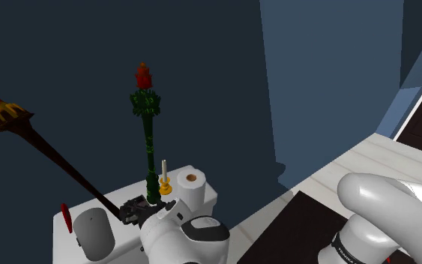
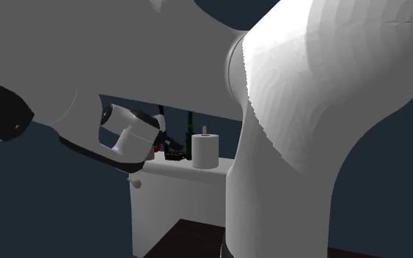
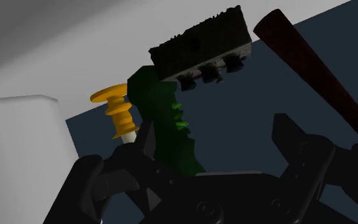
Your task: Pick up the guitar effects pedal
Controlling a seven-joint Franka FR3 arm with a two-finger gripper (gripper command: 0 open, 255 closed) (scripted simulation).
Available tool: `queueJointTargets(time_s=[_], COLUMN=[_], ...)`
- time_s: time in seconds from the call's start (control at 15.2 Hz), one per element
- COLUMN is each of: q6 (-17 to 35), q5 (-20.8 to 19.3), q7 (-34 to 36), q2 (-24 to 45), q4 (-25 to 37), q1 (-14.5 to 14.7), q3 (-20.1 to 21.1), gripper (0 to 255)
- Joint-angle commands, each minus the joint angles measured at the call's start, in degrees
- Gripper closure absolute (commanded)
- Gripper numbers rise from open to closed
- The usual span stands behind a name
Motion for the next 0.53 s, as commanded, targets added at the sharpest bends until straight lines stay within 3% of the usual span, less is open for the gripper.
queueJointTargets(time_s=[0.0,0.46], q6=[-0.3,0.2], q5=[0.3,1.2], q7=[1.3,3.6], q2=[-1.7,-4.5], q4=[1.2,2.5], q1=[-0.6,-1.5], q3=[0.5,2.8], gripper=[0,0])
